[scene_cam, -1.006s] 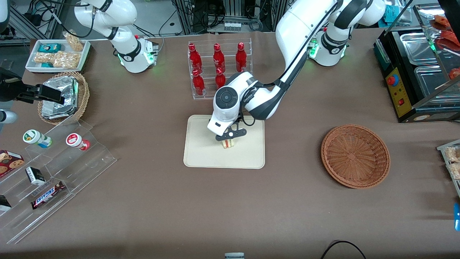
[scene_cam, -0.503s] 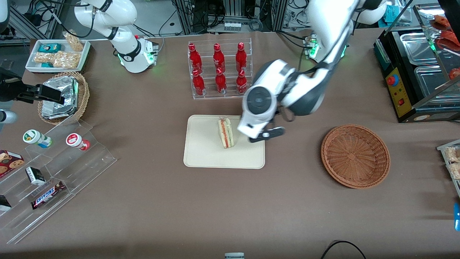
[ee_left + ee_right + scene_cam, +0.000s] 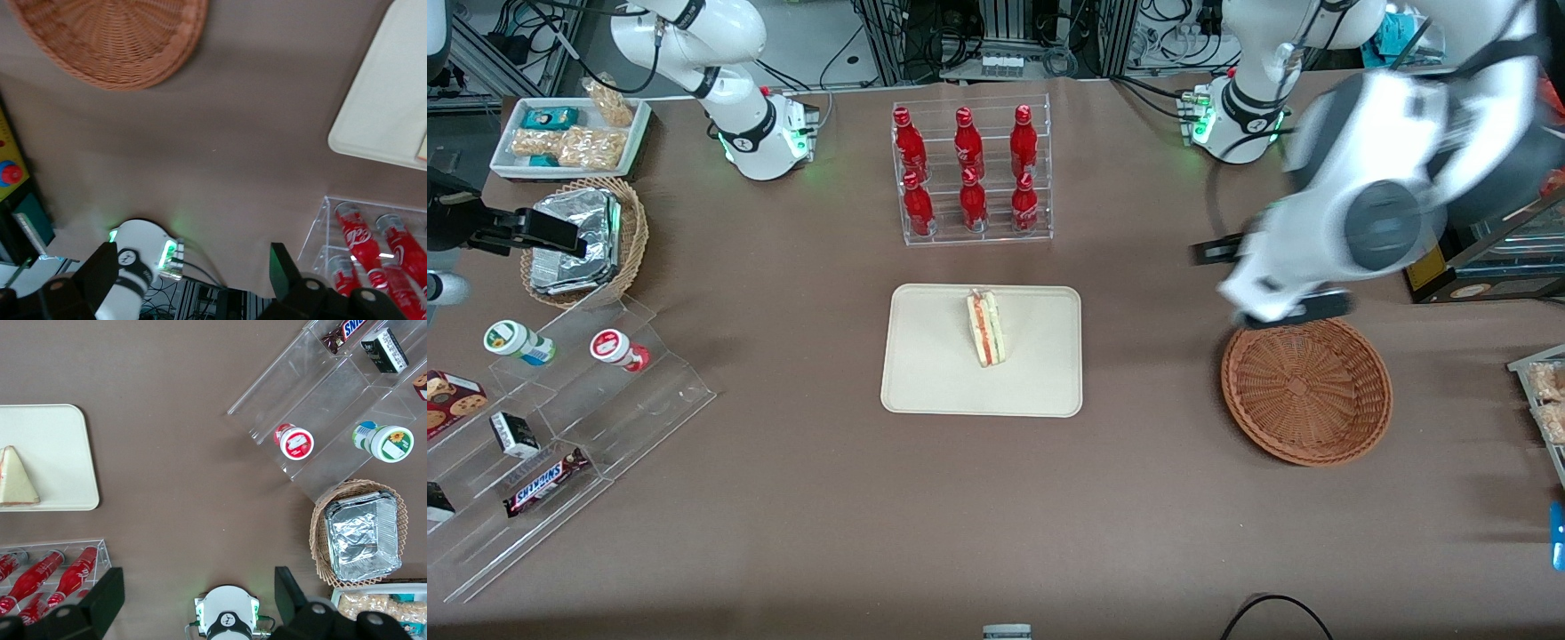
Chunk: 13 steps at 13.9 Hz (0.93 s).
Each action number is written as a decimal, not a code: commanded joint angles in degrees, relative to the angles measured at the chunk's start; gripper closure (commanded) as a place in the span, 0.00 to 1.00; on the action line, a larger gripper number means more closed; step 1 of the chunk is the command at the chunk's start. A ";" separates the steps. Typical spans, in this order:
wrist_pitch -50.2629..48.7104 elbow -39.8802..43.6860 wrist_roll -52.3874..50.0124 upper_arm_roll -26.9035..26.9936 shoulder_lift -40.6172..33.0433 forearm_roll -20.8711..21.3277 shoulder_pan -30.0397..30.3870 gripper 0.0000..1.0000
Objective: Place sandwich from basket to tray
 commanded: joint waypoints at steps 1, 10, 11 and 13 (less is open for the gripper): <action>-2.80 -2.23 1.73 -0.76 -5.20 4.07 2.09 0.00; -10.27 -6.89 14.03 0.47 -17.60 6.10 10.61 0.00; -10.19 -6.37 13.95 0.47 -17.52 5.93 10.61 0.00; -10.19 -3.30 13.68 0.47 -16.38 5.15 10.61 0.00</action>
